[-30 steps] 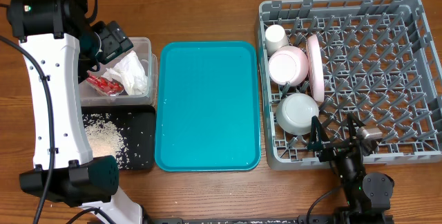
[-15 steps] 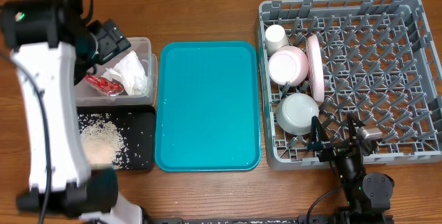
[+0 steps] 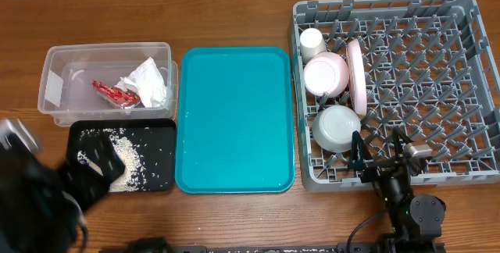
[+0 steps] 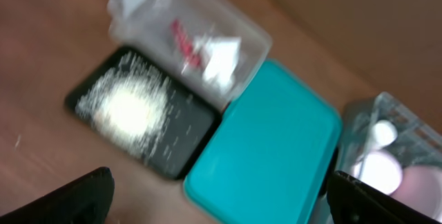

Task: Sort waste into correct bins and load items into the dishwasher

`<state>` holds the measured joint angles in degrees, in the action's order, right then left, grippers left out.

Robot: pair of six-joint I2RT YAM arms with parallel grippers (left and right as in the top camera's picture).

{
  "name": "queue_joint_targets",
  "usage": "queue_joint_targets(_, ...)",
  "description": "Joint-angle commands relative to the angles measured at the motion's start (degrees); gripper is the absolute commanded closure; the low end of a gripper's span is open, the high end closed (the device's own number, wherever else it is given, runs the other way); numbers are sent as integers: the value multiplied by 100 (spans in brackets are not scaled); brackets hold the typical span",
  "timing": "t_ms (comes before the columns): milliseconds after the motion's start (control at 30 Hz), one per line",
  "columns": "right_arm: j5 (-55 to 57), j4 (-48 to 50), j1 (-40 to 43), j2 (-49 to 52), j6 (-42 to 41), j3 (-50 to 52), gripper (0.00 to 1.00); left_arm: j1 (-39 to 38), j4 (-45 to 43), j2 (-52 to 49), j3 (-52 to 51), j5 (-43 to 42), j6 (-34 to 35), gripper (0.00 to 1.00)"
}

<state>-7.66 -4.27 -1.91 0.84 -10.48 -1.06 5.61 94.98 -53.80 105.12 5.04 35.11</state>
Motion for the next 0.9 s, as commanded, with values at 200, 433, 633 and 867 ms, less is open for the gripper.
queue_joint_targets(200, -28, 28, 17, -68, -26, 61, 0, -39, -1126, 2216, -3969, 61, 1335, 0)
queue_joint_targets(433, -28, 28, 17, -68, -26, 61, 0, -39, -4529, 3707, -6666, -544, 1329, 0)
queue_joint_targets(633, -28, 28, 17, -68, -26, 61, 0, -39, -7226, 4614, -8015, -748, 1049, 0)
queue_joint_targets(867, -28, 28, 17, -68, -26, 61, 0, -44, -8913, 5110, -8618, -1095, -494, 0)
